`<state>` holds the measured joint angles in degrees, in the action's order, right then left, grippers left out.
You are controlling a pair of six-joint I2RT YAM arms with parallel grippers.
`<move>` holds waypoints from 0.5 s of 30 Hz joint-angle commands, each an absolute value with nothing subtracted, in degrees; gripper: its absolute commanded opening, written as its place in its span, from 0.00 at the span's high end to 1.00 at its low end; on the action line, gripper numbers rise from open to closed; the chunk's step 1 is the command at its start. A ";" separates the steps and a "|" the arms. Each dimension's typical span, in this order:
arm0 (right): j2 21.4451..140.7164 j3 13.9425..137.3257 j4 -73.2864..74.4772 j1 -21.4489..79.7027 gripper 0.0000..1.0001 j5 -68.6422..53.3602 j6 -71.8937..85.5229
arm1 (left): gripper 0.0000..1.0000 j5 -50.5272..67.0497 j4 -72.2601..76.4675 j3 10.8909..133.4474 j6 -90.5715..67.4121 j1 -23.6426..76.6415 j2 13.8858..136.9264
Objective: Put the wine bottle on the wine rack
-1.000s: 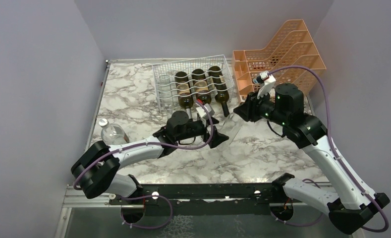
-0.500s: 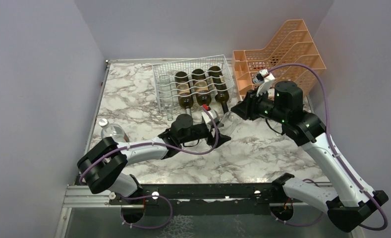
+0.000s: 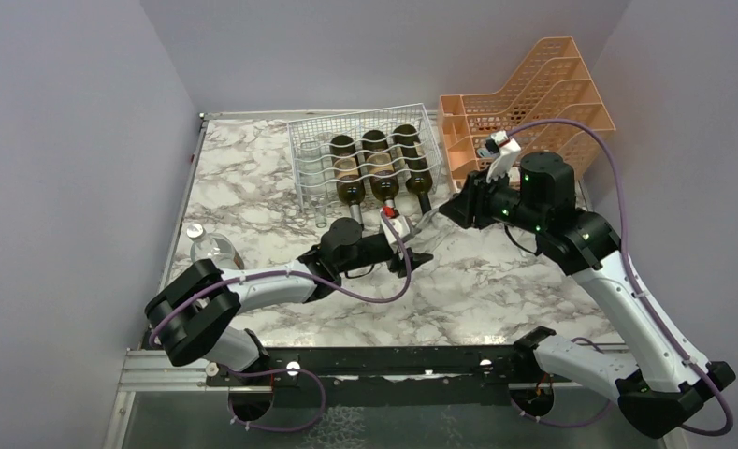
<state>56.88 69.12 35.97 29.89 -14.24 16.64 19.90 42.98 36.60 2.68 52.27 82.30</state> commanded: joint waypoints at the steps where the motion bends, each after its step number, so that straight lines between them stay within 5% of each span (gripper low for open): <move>1: 55.07 74.04 36.09 29.75 0.52 -15.81 17.24 | 1.00 19.04 41.62 37.06 11.70 52.56 80.79; 6: 53.82 76.20 40.48 29.77 0.32 -12.73 12.94 | 1.00 21.66 41.60 38.08 25.99 52.63 77.58; 15: 54.98 80.08 45.85 29.79 0.24 -15.41 6.09 | 1.00 23.56 37.12 40.51 61.58 52.52 74.53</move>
<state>54.00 78.76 41.60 29.89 -13.80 10.26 20.49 36.69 36.95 39.79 52.27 77.23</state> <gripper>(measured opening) 0.748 0.645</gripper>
